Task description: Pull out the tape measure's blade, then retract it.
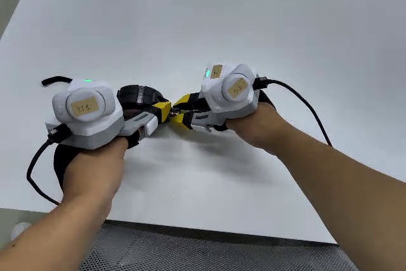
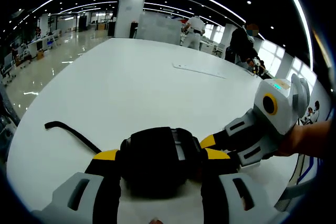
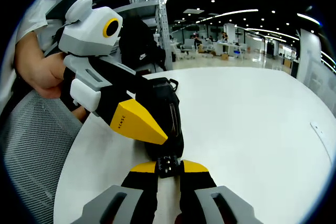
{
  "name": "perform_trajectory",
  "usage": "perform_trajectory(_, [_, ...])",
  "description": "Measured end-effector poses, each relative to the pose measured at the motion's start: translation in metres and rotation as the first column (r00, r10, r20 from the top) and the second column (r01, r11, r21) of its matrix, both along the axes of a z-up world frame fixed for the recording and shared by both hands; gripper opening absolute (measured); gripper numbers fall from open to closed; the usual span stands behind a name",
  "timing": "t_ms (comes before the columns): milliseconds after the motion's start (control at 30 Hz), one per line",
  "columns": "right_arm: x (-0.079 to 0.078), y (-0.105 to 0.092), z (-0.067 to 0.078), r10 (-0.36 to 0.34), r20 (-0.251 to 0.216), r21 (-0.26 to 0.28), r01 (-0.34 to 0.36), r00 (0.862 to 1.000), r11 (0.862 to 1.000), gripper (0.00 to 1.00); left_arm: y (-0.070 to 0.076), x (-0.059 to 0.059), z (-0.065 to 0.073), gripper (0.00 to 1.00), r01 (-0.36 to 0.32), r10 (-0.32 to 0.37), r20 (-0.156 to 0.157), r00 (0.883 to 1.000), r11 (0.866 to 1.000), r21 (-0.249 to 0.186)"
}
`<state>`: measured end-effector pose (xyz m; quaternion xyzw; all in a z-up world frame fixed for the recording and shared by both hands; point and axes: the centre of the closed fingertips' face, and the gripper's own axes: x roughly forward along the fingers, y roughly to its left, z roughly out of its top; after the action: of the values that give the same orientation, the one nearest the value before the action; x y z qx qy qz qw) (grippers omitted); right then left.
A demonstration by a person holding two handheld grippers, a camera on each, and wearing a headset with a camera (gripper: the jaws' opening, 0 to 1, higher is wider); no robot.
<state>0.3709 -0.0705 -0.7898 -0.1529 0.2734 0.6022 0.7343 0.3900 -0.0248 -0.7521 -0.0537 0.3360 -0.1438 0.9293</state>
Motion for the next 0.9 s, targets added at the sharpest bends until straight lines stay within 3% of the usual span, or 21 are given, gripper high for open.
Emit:
perform_trajectory(533, [0.0007,-0.0013,0.0028,-0.007,0.007,-0.009,0.007,1.000,1.000,0.18,-0.0012,0.0000,0.0001,0.59,0.015,-0.015,-0.006,1.000,1.000,0.003])
perform_trajectory(633, [0.0007,-0.0039,0.0082,-0.011,0.029,-0.006,0.012,1.000,1.000,0.18,-0.0017,-0.0011,0.0030,0.58,0.059,-0.060,0.011,0.998,0.996,0.059])
perform_trajectory(900, [0.0009,-0.0055,0.0097,-0.031,0.019,0.001,0.031,0.999,1.000,0.18,0.0002,-0.0019,0.0025,0.58,0.057,-0.057,0.006,0.998,0.997,0.042])
